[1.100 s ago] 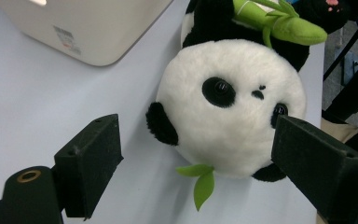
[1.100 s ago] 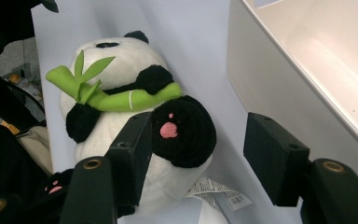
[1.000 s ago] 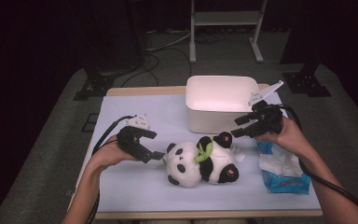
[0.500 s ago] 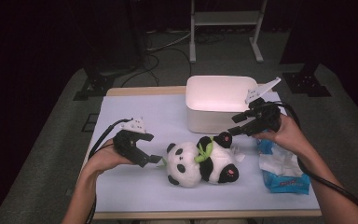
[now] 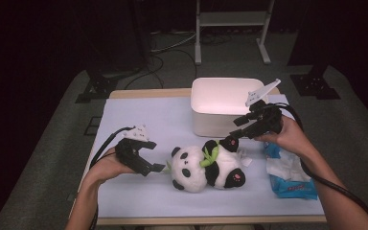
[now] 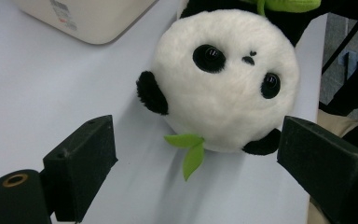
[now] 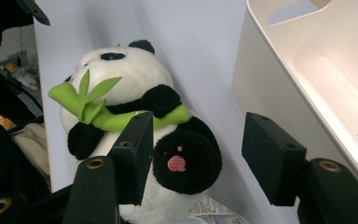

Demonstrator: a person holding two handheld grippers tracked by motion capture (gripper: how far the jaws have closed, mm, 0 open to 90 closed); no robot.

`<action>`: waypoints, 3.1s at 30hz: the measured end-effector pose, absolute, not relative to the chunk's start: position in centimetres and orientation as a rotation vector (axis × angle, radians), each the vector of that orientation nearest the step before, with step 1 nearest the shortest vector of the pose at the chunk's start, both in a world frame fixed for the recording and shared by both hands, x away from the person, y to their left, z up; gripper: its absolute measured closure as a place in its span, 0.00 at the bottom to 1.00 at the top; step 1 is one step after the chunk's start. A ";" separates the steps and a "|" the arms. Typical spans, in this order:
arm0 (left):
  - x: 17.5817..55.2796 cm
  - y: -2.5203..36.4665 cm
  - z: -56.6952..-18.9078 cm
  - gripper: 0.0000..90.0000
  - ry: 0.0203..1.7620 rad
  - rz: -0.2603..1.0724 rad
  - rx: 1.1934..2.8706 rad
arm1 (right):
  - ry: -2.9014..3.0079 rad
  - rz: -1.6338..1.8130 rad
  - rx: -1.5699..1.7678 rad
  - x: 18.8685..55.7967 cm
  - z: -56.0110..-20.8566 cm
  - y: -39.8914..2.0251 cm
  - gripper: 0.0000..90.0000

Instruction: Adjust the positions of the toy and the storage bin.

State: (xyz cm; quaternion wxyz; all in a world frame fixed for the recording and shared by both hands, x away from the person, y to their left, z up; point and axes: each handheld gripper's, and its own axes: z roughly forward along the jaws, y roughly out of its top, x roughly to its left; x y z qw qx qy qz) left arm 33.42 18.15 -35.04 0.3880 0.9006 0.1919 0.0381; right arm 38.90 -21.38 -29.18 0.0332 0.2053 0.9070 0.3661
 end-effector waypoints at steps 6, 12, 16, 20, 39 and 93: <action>33.2 17.9 -35.5 0.12 0.490 0.097 2.294 | 2.789 1.094 0.623 39.6 -29.2 -21.4 0.48; 33.1 17.8 -36.0 0.11 0.491 0.098 2.307 | 2.781 1.076 0.619 40.7 -28.9 -21.3 0.51; 32.9 17.8 -36.3 0.11 0.495 0.092 2.306 | 2.785 1.061 0.608 41.8 -28.8 -20.8 0.53; 32.7 18.0 -36.6 0.11 0.499 0.086 2.305 | 2.791 1.039 0.601 42.8 -28.7 -20.3 0.55; 32.5 18.6 -37.2 0.11 0.513 0.070 2.299 | 2.815 0.953 0.583 45.7 -29.1 -17.9 0.63; 32.5 18.5 -38.2 0.09 0.520 0.036 2.276 | 2.896 0.925 0.526 46.8 -31.0 -16.5 0.92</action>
